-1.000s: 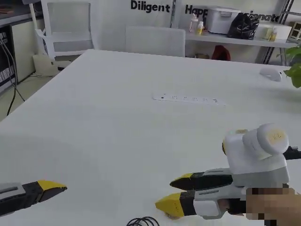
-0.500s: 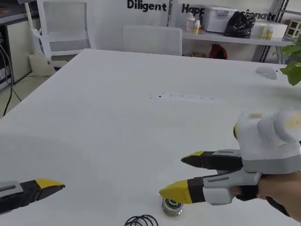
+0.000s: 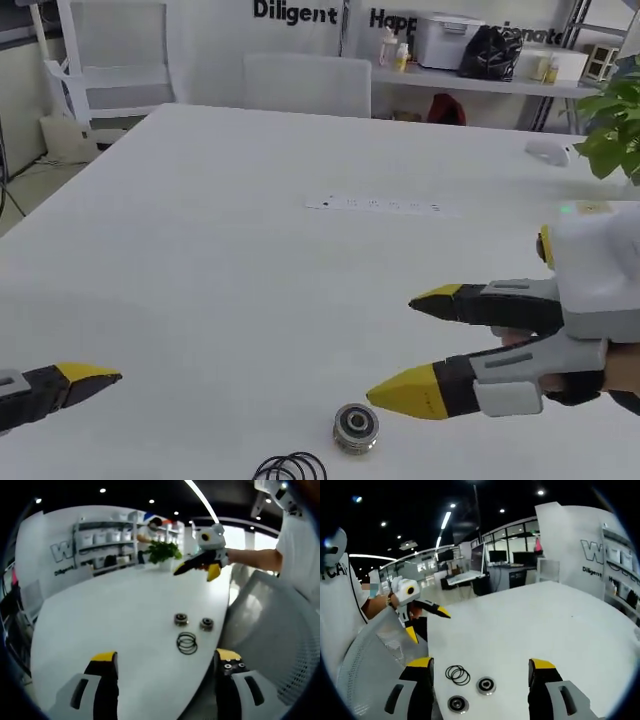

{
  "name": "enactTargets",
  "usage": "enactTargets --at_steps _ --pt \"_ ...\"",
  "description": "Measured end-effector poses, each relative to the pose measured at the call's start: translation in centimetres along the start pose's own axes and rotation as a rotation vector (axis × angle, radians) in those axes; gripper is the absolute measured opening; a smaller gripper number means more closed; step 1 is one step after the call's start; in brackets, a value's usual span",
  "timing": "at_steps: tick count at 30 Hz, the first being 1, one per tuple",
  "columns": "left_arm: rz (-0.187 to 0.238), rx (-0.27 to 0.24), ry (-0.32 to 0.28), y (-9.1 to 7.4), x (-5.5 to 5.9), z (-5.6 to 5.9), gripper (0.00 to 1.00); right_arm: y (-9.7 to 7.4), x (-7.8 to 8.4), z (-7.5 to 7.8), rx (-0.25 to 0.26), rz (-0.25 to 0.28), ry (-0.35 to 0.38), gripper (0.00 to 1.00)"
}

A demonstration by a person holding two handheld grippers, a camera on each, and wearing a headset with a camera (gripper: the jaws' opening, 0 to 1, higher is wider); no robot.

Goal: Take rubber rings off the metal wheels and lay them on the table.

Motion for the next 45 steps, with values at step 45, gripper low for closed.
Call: enactTargets --at_steps 45 --pt "-0.034 -0.036 -0.111 -0.7 1.8 -0.8 1.0 -3.6 13.7 0.0 0.177 -0.084 0.355 0.99"
Point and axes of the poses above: the centre of the closed fingertips' face, and the gripper's own axes: y roughly forward along the fingers, z roughly to its right, x roughly out of its underside, the point moved 3 cm from there along -y, roughly backward along the fingers, and after that the axes turned 13 degrees about -z, right-handed, at the moved point
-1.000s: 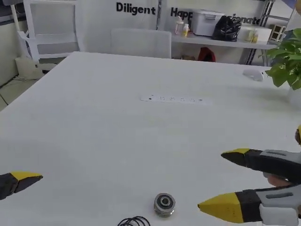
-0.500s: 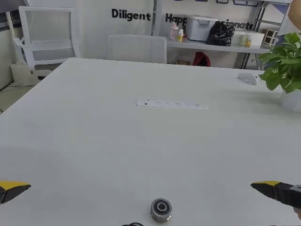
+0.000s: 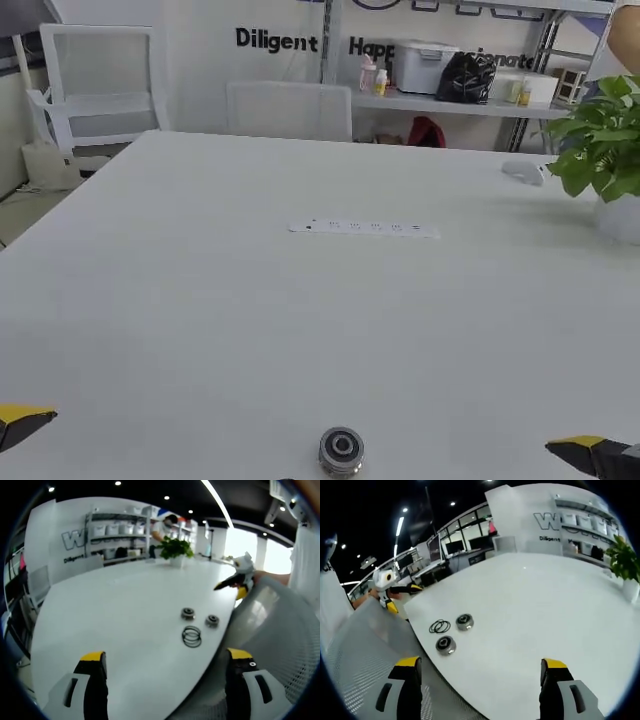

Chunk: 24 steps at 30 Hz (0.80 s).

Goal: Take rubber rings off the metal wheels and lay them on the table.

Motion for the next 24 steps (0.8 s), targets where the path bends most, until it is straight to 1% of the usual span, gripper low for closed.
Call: enactTargets --at_steps 4,10,15,19,20,22,24 --pt "-0.004 0.001 -0.002 0.0 0.1 0.1 1.0 0.4 0.6 0.0 -0.001 -0.031 -0.008 0.99" --pt "-0.005 -0.002 -0.007 0.0 0.3 0.1 1.0 0.8 0.9 -0.2 -0.011 -0.05 -0.011 0.99" --pt "-0.011 -0.004 -0.013 0.0 0.7 0.2 1.0 1.3 1.5 -0.3 -0.014 -0.084 -0.014 0.99" --pt "-0.015 -0.002 -0.041 0.2 1.1 0.0 1.0 1.5 1.9 -0.5 -0.025 -0.101 -0.008 0.99" --pt "-0.02 -0.003 -0.044 0.3 1.2 -0.1 1.0 1.6 2.0 -0.5 -0.024 -0.107 -0.009 0.99" --pt "-0.048 -0.017 -0.047 0.5 1.6 -0.3 1.0 1.6 2.2 -0.5 -0.02 -0.119 -0.013 0.99" --pt "-0.059 -0.017 -0.044 0.6 1.7 -0.2 1.0 1.7 2.3 -0.5 -0.018 -0.123 -0.013 0.99"
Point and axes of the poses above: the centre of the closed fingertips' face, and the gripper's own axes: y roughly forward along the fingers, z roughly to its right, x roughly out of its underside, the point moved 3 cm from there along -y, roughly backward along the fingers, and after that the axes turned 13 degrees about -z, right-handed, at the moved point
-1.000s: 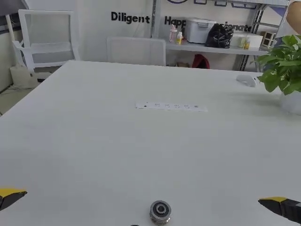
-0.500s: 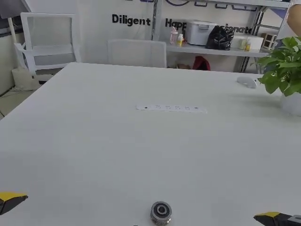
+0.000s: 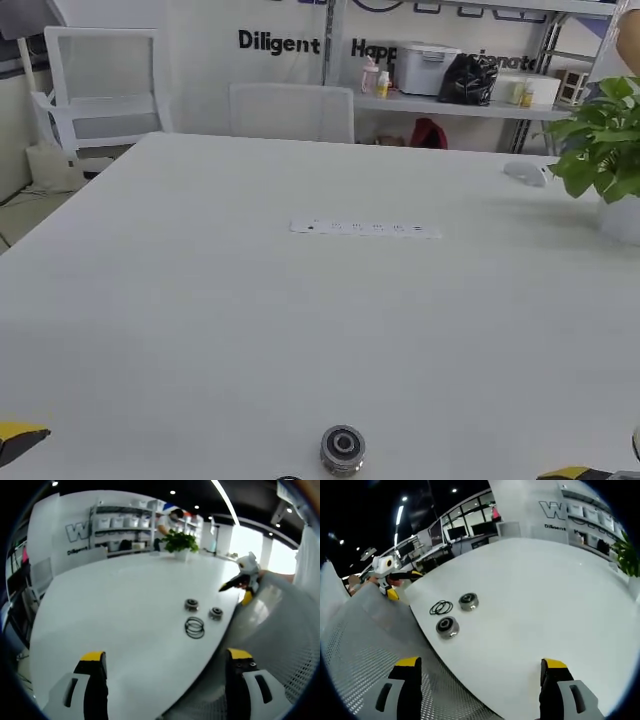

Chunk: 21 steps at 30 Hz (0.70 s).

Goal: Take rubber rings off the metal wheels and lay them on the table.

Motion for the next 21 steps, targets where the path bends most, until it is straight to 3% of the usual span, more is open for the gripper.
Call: enactTargets --at_steps 12,21 --pt "-0.001 0.013 0.027 0.18 -0.47 0.74 0.99 0.19 0.34 -0.22 -0.006 -0.022 0.005 0.97" --pt "-0.001 0.009 0.027 0.17 -0.45 0.69 0.98 0.27 0.56 -0.24 -0.003 -0.039 0.011 0.98"
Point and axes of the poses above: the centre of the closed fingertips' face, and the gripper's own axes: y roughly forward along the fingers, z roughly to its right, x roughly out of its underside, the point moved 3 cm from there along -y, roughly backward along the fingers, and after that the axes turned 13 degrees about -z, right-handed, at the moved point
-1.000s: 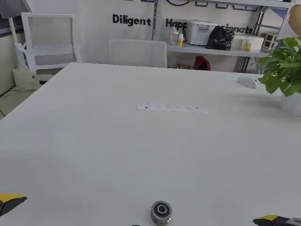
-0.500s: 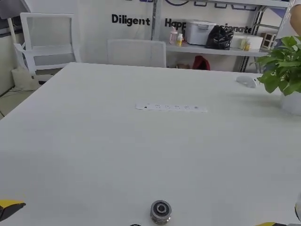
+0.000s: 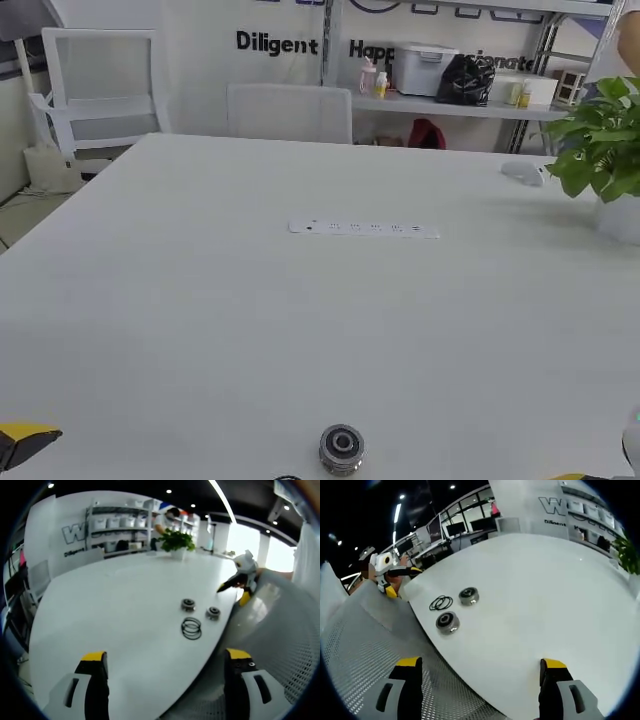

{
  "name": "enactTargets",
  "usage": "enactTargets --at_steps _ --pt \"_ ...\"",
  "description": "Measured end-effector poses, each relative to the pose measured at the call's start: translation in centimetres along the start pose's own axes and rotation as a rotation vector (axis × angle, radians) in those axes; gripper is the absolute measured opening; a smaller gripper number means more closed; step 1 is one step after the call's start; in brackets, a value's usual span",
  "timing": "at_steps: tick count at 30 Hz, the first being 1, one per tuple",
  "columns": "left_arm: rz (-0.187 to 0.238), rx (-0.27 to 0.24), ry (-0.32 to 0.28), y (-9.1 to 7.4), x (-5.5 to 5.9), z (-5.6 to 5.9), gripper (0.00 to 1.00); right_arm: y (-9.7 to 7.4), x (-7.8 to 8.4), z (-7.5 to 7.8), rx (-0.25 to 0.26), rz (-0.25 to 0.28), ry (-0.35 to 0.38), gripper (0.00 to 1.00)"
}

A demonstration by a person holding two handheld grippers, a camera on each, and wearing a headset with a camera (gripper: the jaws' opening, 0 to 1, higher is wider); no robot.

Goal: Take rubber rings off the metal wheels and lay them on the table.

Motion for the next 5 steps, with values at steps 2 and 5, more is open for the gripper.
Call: enactTargets --at_steps 2,5 --pt "0.0 -0.001 0.001 0.0 0.0 0.01 0.98 0.0 -0.01 0.0 0.002 -0.001 -0.002 0.97" --pt "0.0 -0.002 0.0 0.0 0.01 0.03 0.97 0.05 0.08 -0.02 0.004 -0.007 -0.004 0.97"
Point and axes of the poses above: the centre of the closed fingertips' face, and the gripper's own axes: y roughly forward along the fingers, z roughly to its right, x roughly out of its underside, the point moved 3 cm from there along -y, roughly backward along the fingers, and after that the axes turned 13 degrees about -z, right-handed, at the moved point
